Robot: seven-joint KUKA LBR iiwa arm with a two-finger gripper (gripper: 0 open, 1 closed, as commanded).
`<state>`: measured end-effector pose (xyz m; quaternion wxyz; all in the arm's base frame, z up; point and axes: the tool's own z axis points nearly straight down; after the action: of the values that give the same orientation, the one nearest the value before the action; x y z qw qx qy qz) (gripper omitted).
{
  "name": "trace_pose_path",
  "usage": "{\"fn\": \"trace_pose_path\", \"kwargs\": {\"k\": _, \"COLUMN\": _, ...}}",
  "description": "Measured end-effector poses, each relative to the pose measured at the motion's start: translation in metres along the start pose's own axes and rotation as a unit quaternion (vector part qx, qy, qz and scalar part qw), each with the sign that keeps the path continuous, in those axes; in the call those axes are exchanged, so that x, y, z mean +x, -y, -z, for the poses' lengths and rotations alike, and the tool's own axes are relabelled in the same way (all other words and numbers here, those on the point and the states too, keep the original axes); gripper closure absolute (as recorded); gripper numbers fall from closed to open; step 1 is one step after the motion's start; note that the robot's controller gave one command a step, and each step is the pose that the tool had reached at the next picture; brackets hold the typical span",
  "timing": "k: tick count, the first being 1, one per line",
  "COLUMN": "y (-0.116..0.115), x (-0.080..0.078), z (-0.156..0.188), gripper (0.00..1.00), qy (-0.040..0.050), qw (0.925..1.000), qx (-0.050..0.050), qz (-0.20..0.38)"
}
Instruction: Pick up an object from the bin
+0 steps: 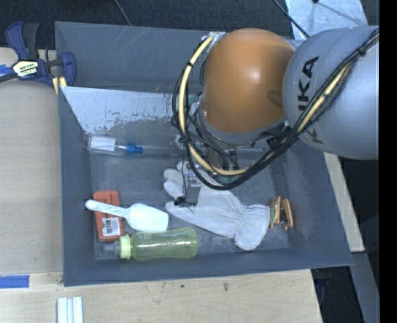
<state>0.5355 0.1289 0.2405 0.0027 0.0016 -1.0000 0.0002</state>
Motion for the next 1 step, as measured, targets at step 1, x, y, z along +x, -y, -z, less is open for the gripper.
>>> {"fn": "trace_pose_path", "kwargs": {"k": 1, "y": 0.0008, "x": -0.0014, "z": 0.0049, "gripper": 0.00, "qy": 0.0042, "qw": 1.0000, "qx": -0.001, "qz": -0.001}}
